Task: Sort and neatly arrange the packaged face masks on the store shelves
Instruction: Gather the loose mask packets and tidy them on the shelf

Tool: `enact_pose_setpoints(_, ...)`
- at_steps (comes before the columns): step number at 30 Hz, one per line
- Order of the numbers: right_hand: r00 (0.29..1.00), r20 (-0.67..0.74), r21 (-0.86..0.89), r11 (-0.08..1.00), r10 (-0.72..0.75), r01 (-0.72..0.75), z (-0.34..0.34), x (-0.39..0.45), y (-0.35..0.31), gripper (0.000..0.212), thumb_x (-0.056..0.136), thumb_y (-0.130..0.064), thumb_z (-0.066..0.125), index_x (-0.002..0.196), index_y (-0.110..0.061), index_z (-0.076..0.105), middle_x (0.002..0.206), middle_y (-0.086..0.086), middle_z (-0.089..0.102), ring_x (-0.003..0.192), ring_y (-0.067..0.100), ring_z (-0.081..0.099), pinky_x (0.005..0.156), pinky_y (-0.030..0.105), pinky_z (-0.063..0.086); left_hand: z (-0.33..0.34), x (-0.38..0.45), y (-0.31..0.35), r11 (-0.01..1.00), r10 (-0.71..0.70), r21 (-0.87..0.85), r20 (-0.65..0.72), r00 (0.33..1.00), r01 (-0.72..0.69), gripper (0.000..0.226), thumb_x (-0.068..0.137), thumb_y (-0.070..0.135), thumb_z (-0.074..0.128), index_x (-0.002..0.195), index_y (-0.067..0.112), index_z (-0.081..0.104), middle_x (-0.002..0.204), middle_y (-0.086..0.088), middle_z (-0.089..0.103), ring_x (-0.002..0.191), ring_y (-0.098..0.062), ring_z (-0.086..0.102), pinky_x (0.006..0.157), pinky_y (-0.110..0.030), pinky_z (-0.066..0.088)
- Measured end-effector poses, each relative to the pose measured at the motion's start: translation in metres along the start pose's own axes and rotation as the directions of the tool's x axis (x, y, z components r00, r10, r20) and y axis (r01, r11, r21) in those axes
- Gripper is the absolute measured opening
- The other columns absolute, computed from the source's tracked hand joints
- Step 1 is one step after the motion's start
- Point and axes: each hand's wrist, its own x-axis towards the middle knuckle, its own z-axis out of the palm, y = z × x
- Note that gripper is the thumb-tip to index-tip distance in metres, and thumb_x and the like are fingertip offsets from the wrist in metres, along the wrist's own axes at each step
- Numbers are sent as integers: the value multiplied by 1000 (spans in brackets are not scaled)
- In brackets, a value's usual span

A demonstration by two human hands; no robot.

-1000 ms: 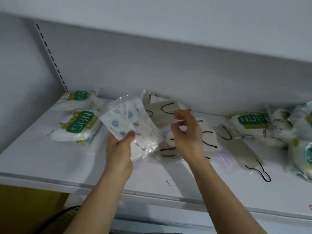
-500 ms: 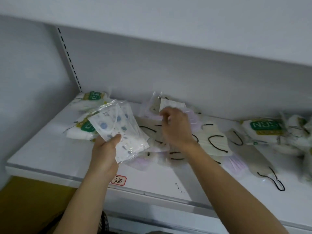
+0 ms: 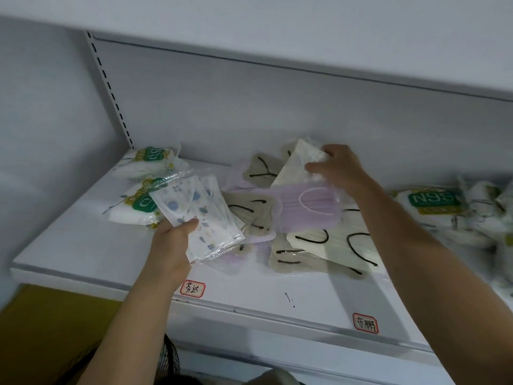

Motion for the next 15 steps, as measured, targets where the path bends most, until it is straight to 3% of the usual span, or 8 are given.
enact_pose_setpoints(4,979,-204,86,996,-5,23,-39,-8,9,17,81,-30,79,81,-19,66,67,-2,61,62,17,59,55,27,41,12,-13,5,984,142,111,3,990,-141,33,99,-3,57,125,18,61,114,2,71,112,-25,70,85,-36,55)
enact_pose_setpoints(7,910,-415,274,954,5,120,-57,-15,18,16,81,-26,77,90,-21,65,76,-4,66,69,16,64,60,32,51,25,-29,9,972,195,122,72,978,-203,31,99,-4,58,121,17,61,99,11,73,83,2,73,61,-17,57)
enact_pose_setpoints(8,885,-463,375,916,51,144,-62,-17,21,18,82,-24,76,94,-21,65,78,-6,67,69,13,66,59,34,55,29,-32,10,971,196,117,95,976,-206,30,99,-4,58,120,16,62,94,12,75,78,3,73,59,-16,56)
enact_pose_setpoints(10,865,-475,565,809,159,162,-68,-21,28,23,83,-21,76,102,-20,63,87,-5,71,73,11,71,58,34,61,36,-35,8,979,163,96,140,977,-177,29,97,-4,58,116,16,67,95,9,79,87,-8,76,67,-26,61)
enact_pose_setpoints(12,884,-405,687,716,235,124,-68,-23,36,30,85,-20,78,108,-19,58,100,1,70,86,20,73,64,38,62,41,-34,4,990,104,77,181,978,-119,29,96,-3,59,111,18,71,105,-1,79,99,-23,76,79,-42,61)
enact_pose_setpoints(15,904,-311,649,761,294,-24,-57,-28,51,31,85,-17,79,106,-16,56,102,7,68,88,27,71,64,41,62,46,-34,-5,997,20,69,188,982,-33,26,95,0,62,107,20,74,107,-4,79,96,-27,77,63,-42,62)
